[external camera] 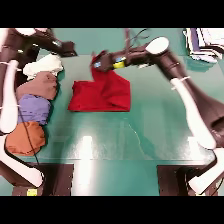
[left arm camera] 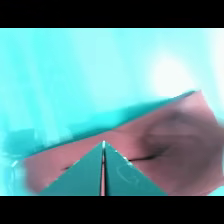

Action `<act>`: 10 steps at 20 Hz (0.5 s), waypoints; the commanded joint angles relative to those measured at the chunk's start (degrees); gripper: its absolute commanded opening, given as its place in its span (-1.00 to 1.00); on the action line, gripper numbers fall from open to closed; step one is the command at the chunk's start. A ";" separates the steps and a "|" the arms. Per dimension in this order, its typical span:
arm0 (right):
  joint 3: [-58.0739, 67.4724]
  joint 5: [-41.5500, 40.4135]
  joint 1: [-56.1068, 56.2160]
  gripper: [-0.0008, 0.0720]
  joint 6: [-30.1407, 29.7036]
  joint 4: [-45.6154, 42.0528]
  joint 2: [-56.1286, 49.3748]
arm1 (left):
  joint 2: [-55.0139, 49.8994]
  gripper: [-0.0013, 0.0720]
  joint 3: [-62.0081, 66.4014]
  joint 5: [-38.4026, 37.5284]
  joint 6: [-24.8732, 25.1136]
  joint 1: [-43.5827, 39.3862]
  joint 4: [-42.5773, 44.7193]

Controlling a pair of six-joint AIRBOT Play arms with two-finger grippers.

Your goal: Fold the shirts.

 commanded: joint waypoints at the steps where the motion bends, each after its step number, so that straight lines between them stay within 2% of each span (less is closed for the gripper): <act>1: 8.11 -1.29 4.79 0.46 -3.63 2.47 -8.90 | 4.68 -0.89 0.22 -2.60 -0.07 6.58 0.81; 3: 6.75 2.19 3.82 0.44 -2.47 1.92 -7.91 | 5.25 -0.89 0.22 -4.04 -0.07 7.45 0.90; 5: -0.55 5.29 0.39 0.23 -0.85 -0.83 -3.67 | 5.40 -0.89 0.22 -4.35 -0.07 7.45 0.81; 7: -8.98 7.85 -4.04 0.23 3.91 -8.87 0.98 | 5.46 -0.89 0.22 -5.18 -0.09 7.48 0.72; 10: -23.37 6.71 -12.09 0.23 9.68 -17.22 8.04 | 5.46 -0.90 -0.13 -5.46 -0.09 7.34 0.74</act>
